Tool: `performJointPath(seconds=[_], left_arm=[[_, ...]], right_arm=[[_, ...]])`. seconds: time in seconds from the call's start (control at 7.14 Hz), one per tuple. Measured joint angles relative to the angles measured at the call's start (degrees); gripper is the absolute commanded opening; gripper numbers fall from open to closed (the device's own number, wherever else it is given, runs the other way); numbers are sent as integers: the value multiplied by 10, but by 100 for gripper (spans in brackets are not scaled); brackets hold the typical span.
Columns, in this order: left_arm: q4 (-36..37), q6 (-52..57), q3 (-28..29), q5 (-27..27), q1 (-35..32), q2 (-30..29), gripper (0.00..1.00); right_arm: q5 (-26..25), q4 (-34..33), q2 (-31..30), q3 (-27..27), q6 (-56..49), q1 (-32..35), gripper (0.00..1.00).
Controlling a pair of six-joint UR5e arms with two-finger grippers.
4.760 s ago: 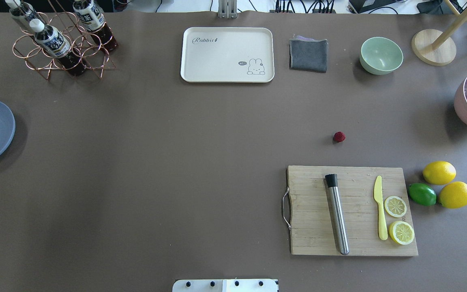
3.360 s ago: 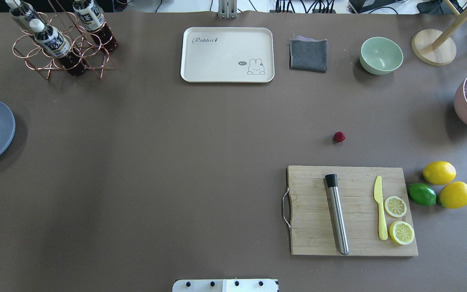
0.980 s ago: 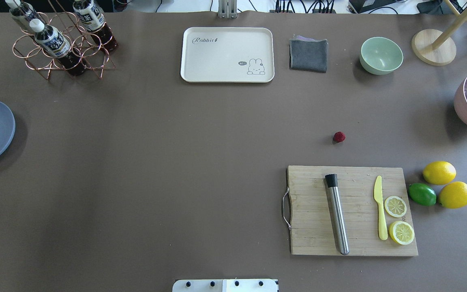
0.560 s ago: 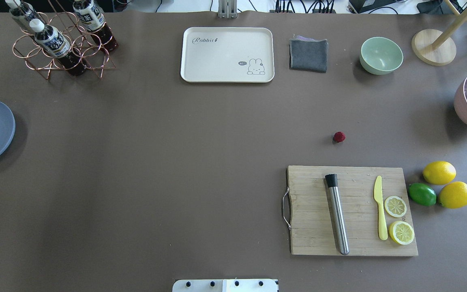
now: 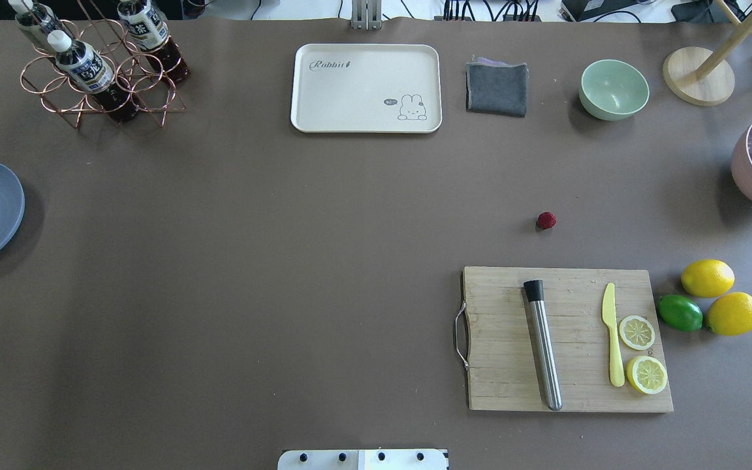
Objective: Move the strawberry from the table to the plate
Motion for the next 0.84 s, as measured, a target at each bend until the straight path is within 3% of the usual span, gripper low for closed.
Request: performJointPath(seconds=[0.28, 0.84], left_arm=[[-89, -1, 77, 1, 0, -4, 98], [-127, -24, 172, 2, 0, -43, 98]], right_arm=[[2, -1, 31, 1, 35, -37, 100], [4, 1, 104, 20, 169, -116, 100]])
